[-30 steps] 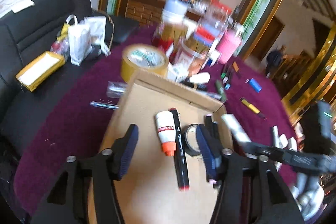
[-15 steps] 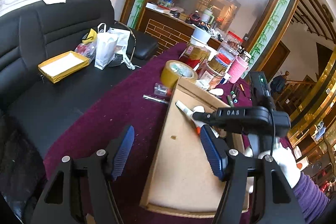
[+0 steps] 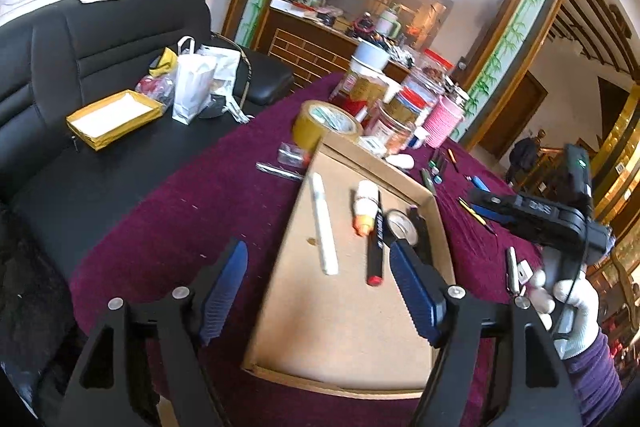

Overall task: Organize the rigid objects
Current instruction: 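Grasp the clear ballpoint pen using the left tool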

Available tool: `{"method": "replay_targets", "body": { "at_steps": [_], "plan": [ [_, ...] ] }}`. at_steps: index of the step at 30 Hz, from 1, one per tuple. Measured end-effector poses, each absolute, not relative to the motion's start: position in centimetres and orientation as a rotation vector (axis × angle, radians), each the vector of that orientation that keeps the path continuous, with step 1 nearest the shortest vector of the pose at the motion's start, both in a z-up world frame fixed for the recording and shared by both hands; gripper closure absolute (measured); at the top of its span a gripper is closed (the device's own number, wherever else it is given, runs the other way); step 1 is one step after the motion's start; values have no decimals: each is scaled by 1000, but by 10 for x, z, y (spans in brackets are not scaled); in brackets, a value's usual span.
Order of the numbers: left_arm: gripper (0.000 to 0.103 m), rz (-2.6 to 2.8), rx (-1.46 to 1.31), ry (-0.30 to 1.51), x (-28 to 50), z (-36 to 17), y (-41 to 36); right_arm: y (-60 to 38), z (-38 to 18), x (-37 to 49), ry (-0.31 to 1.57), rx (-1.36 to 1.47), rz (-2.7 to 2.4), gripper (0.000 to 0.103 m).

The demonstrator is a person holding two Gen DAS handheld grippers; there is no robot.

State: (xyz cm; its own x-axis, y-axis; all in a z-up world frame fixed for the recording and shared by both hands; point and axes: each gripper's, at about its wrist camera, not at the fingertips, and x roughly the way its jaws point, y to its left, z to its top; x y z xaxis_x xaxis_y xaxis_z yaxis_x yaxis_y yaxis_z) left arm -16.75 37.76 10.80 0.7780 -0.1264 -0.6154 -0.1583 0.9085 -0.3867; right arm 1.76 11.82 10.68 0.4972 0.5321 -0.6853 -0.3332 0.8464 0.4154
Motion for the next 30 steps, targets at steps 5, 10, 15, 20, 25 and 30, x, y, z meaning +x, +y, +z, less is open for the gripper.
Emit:
{"method": "replay_targets", "body": {
  "at_steps": [5,10,15,20,25,30],
  "plan": [
    [30,-34,-405,711,-166,110,345,32,108,-4,854,249,402,55],
    [30,-102,-327,735,-162,118,296,-63,99,-21,798,289,214,51],
    [30,-188,-266,774,-153,123,237,-142,81,-31,753,346,60,51],
    [30,-285,-135,819,-138,118,161,-180,70,-37,709,329,2,52],
    [30,-402,32,891,-117,88,71,-212,51,-42,705,403,-33,51],
    [38,-467,208,903,-104,54,15,-220,55,-45,672,475,16,51]
  ]
}}
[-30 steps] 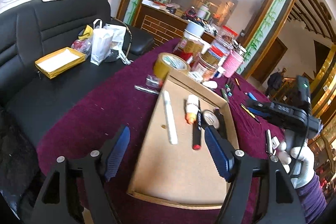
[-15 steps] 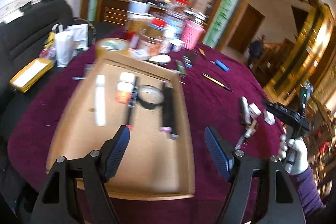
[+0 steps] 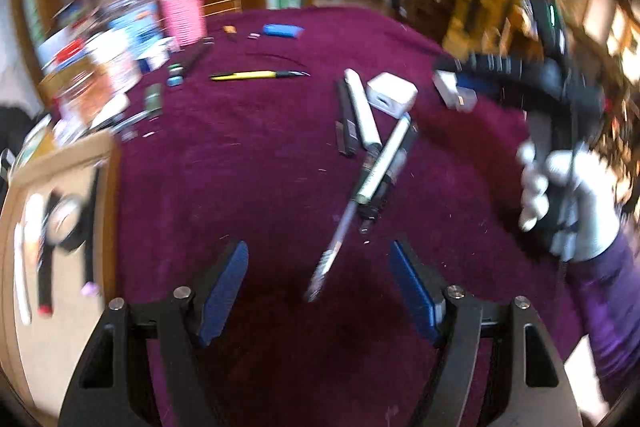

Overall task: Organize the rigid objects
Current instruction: 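Grasp the clear ballpoint pen using the left tool, then carry the clear pen toward the tray with left tool while right tool grasps a black pen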

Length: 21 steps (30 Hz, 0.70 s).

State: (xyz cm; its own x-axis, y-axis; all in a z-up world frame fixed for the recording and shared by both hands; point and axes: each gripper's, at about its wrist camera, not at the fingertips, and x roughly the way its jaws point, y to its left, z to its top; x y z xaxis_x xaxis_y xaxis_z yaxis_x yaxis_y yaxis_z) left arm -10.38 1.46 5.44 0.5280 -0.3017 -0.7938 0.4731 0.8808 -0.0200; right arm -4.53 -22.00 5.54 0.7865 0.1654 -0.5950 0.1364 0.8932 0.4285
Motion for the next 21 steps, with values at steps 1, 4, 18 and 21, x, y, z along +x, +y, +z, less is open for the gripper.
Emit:
{"method": "replay_targets", "body": {
  "at_steps": [1,4,18,21],
  "plan": [
    [42,-488,248,906,-101,46,4,-219,56,-46,668,478,25,51],
    [60,-504,305,948,-89,29,-11,-215,57,-45,673,478,48,51],
    [95,-481,187,973,-107,41,33,-217,50,-45,695,486,37,51],
    [95,-459,212,972,-101,37,28,-217,50,-45,697,479,29,51]
  ]
}}
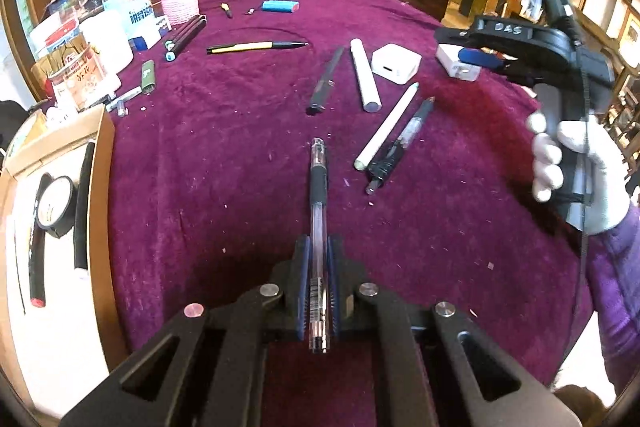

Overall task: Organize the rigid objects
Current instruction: 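Carry the clear pen toward the tray with left tool while right tool grasps a black pen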

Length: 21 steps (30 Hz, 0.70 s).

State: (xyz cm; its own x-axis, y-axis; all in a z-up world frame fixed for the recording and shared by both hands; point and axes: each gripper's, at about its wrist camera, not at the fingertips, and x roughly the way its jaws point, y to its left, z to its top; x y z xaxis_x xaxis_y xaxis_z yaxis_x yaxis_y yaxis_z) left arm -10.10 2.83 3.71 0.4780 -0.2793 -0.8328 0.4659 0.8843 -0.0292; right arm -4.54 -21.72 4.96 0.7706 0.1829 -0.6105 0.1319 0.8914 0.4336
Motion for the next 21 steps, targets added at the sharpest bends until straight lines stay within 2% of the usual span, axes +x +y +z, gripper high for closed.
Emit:
{"method": "replay_targets", "body": {
  "at_steps": [2,3,4,6,7,9,21],
  "plan": [
    [92,-457,231,976,-94,30,19,-218,49,-45,700,476,22,51],
    [82,-454,246,978,-91,26,14,-218,48,-46,699,474,18,51],
    [78,-442,263,981,-88,21,8,-219,48,-45,700,470,14,51],
    [77,-430,275,949,-88,20,4,-219,47,-44,706,463,9,51],
    [78,-429,270,943,-87,20,4,-219,46,-43,709,461,9,51],
    [95,-436,230,948,-86,22,10,-218,44,-42,717,455,5,51],
    [95,-478,-61,819,-128,88,93,-210,50,-39,728,497,49,51]
  ]
}}
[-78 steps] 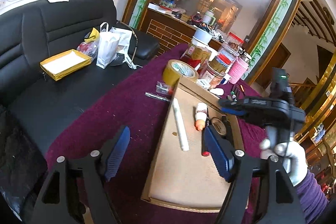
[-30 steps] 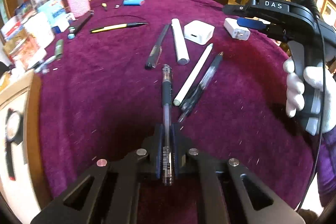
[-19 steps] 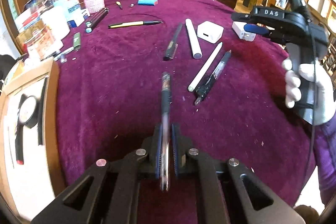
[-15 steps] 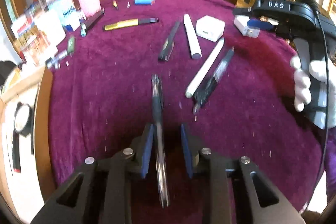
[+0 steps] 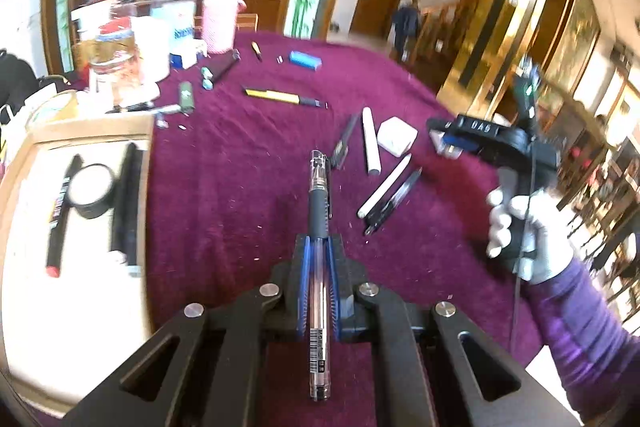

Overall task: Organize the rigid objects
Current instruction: 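Carry the clear pen toward the tray with left tool while right tool grasps a black pen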

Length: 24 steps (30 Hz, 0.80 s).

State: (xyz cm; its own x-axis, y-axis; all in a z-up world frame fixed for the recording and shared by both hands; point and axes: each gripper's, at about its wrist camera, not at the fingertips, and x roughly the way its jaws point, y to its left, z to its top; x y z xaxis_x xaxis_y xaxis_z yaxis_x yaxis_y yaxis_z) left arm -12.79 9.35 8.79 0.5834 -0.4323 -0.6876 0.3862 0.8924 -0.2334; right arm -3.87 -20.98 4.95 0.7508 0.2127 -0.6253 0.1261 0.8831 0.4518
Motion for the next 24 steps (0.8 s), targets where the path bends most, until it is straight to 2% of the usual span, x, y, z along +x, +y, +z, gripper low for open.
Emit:
{"method": "replay_targets", "body": {
  "at_steps": [8,14,21,23,24],
  "plan": [
    [94,-436,-152,784,-137,91,148,-134,57,22,915,604,318,51],
    [94,-336,-206,771,-137,86,201,-89,39,60,1054,477,199,51],
    [94,-234,-278,771,-139,77,258,-73,25,68,1111,288,-32,51],
    [94,-215,-304,776,-141,74,269,-74,27,70,1089,245,-69,56],
    [94,-206,-314,778,-142,72,272,-72,27,71,1080,212,-95,73]
  ]
}}
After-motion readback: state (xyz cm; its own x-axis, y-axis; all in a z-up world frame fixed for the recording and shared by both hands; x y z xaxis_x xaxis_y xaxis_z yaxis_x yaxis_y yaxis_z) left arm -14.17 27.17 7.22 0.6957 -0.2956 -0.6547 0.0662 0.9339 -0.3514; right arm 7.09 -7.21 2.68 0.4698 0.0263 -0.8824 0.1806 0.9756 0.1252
